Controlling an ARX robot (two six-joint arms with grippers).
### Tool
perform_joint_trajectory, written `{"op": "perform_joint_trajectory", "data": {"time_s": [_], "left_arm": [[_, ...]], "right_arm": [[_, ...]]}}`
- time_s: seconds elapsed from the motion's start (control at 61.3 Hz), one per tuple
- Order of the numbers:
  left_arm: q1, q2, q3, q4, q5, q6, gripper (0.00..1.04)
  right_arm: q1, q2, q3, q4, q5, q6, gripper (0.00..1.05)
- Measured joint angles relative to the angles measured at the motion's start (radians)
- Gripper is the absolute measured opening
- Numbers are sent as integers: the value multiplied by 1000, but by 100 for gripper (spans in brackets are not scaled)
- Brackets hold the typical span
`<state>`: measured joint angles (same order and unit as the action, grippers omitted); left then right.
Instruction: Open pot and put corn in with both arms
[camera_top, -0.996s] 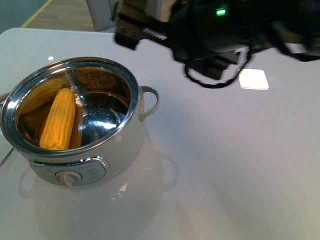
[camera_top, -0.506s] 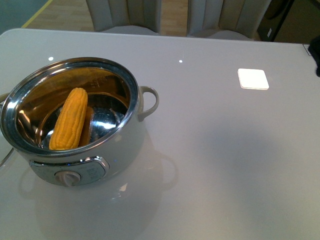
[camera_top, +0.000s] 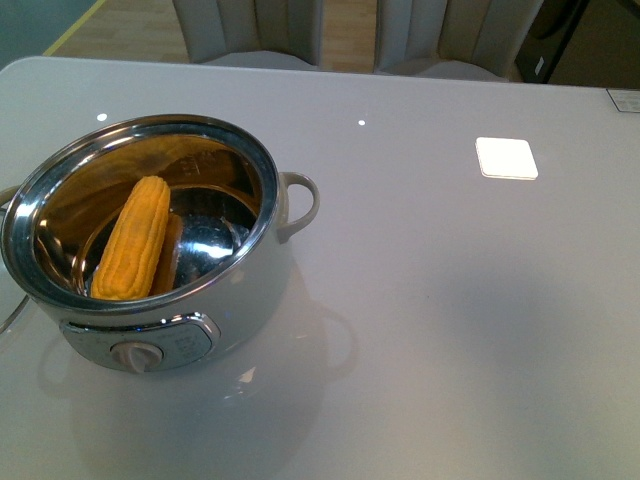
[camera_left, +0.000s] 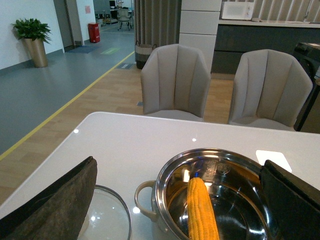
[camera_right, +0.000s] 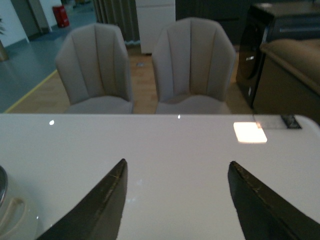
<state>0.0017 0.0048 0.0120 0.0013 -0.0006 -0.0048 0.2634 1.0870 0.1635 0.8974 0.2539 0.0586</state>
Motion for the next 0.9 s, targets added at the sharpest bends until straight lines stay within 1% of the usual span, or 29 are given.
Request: {"op": "perform_joint_trajectory", "data": {"time_s": [0.147,0.196,0.229,0.31,0.506,0.539,0.588,0.653,0.898], "left_arm": [[0,0,0,0,0,0,98],[0,0,0,0,0,0,98],[0,0,0,0,0,0,98],[0,0,0,0,0,0,98],[0,0,0,0,0,0,98],[0,0,0,0,0,0,98],[0,0,0,0,1,0,98],[0,0,0,0,0,0,98],[0,0,0,0,0,0,98]], "right_arm": [[-60,-116,-58,-46,-59,-34,32],[-77,-119,-88,-7,-74,-39,23],[-87,-127,-101,-8,-84,-41,18],[-111,-185,-129,-52,-110,-48,2],[-160,-354,-145,-194,-153,-53,2],[-187,-386,-145,-223,-203,-53,2],[-230,-426,-145,-258,-243,-53,2],[-255,-475,-146,-299,-245,-53,2],[-260,-621,-146,-437,-251,-53,2]]}}
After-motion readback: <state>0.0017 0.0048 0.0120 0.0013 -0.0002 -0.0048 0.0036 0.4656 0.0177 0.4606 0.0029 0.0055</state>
